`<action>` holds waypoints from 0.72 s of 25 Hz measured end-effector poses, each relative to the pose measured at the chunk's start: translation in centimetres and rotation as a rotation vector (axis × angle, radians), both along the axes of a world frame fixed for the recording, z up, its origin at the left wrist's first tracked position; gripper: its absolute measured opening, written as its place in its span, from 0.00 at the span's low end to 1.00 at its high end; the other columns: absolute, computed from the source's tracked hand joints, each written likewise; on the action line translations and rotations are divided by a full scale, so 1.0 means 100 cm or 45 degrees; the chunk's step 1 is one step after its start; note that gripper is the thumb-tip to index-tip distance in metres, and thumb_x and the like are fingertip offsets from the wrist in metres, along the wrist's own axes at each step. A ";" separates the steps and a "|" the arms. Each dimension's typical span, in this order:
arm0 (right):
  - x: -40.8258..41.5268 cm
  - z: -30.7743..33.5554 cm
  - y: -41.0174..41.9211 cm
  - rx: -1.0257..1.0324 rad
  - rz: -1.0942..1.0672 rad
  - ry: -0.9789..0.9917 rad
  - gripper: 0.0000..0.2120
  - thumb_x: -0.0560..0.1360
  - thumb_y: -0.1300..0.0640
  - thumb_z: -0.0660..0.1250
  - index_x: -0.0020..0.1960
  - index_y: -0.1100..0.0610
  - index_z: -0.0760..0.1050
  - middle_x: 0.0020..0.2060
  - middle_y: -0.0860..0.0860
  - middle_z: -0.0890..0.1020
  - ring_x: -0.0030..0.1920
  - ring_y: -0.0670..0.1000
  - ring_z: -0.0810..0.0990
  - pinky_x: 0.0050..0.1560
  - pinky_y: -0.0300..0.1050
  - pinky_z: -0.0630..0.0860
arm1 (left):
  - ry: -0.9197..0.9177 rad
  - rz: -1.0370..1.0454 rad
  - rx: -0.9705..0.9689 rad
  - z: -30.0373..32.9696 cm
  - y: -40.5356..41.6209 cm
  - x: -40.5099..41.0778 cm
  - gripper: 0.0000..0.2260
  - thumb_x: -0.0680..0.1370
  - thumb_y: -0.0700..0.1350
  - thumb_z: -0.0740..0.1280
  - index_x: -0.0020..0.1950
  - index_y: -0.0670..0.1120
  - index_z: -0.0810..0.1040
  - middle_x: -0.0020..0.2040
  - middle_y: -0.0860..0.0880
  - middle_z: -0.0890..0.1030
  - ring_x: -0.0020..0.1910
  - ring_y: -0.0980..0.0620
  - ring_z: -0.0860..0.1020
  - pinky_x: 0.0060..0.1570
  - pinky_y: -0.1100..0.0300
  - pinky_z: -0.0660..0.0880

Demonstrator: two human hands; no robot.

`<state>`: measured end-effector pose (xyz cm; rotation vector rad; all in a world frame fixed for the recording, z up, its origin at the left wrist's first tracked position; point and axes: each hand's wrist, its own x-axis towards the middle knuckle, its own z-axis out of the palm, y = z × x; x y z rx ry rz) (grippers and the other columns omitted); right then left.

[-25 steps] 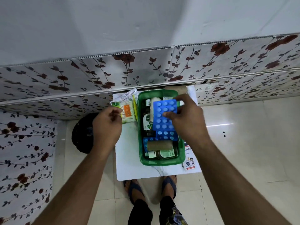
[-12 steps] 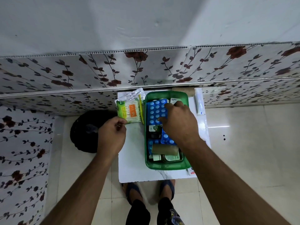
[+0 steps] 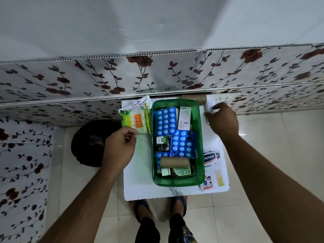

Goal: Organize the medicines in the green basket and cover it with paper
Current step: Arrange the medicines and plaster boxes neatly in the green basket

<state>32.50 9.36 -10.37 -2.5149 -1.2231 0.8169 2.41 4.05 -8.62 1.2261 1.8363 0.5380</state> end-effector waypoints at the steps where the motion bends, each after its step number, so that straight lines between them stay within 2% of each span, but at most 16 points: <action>1: -0.001 -0.001 0.002 0.008 -0.009 0.001 0.19 0.72 0.48 0.72 0.59 0.55 0.77 0.50 0.55 0.85 0.52 0.58 0.82 0.49 0.47 0.77 | 0.003 0.012 0.008 0.001 -0.001 0.000 0.11 0.76 0.36 0.66 0.43 0.52 0.81 0.40 0.53 0.83 0.40 0.49 0.82 0.40 0.58 0.76; 4: 0.001 0.006 -0.002 0.000 -0.096 0.116 0.12 0.73 0.50 0.72 0.51 0.56 0.80 0.38 0.52 0.84 0.43 0.54 0.83 0.41 0.42 0.72 | 0.119 0.097 0.096 0.008 0.000 -0.003 0.08 0.75 0.39 0.69 0.52 0.49 0.80 0.47 0.51 0.81 0.42 0.53 0.80 0.44 0.59 0.75; 5: 0.001 0.012 -0.006 0.023 -0.121 0.145 0.13 0.72 0.50 0.73 0.52 0.57 0.80 0.37 0.52 0.84 0.41 0.52 0.82 0.40 0.41 0.71 | 0.151 0.148 0.081 0.006 0.005 -0.004 0.11 0.74 0.42 0.71 0.56 0.49 0.78 0.52 0.49 0.79 0.43 0.53 0.79 0.46 0.58 0.75; 7: -0.002 0.028 -0.017 0.124 -0.175 0.175 0.16 0.71 0.49 0.73 0.54 0.57 0.81 0.42 0.54 0.85 0.43 0.54 0.83 0.45 0.44 0.75 | 0.155 0.212 -0.059 -0.003 0.018 -0.006 0.21 0.70 0.55 0.75 0.59 0.52 0.76 0.57 0.49 0.76 0.47 0.52 0.79 0.51 0.56 0.76; 9: -0.011 0.050 -0.029 0.209 -0.207 0.256 0.14 0.71 0.50 0.74 0.54 0.56 0.80 0.42 0.52 0.83 0.45 0.55 0.83 0.49 0.49 0.78 | 0.185 0.190 -0.168 -0.019 0.030 -0.007 0.31 0.60 0.70 0.73 0.56 0.54 0.77 0.56 0.51 0.79 0.48 0.51 0.80 0.52 0.52 0.79; 10: -0.017 0.061 -0.034 0.225 -0.199 0.297 0.13 0.72 0.51 0.74 0.53 0.55 0.79 0.40 0.50 0.83 0.43 0.54 0.83 0.47 0.47 0.78 | 0.207 0.191 -0.202 -0.031 0.033 -0.008 0.33 0.56 0.73 0.72 0.54 0.56 0.78 0.54 0.51 0.81 0.47 0.51 0.82 0.50 0.51 0.80; 13: -0.035 0.093 -0.050 0.176 -0.091 0.336 0.10 0.73 0.52 0.74 0.51 0.54 0.78 0.36 0.45 0.80 0.36 0.42 0.79 0.35 0.38 0.71 | 0.250 0.232 -0.206 -0.052 0.038 -0.008 0.32 0.52 0.72 0.71 0.50 0.56 0.81 0.49 0.51 0.83 0.45 0.51 0.82 0.47 0.50 0.81; 15: -0.048 0.103 -0.060 0.090 -0.026 0.418 0.08 0.72 0.52 0.75 0.46 0.53 0.78 0.35 0.44 0.81 0.32 0.38 0.79 0.29 0.34 0.71 | 0.238 0.262 -0.197 -0.035 0.040 -0.003 0.31 0.52 0.71 0.73 0.48 0.55 0.81 0.48 0.51 0.84 0.44 0.50 0.82 0.46 0.51 0.81; 18: -0.079 0.100 -0.077 -0.094 0.136 0.463 0.09 0.68 0.51 0.78 0.38 0.51 0.78 0.33 0.46 0.83 0.34 0.45 0.83 0.36 0.43 0.79 | 0.113 0.342 -0.166 -0.009 0.040 0.006 0.25 0.60 0.57 0.80 0.49 0.46 0.77 0.45 0.51 0.81 0.44 0.49 0.80 0.44 0.56 0.77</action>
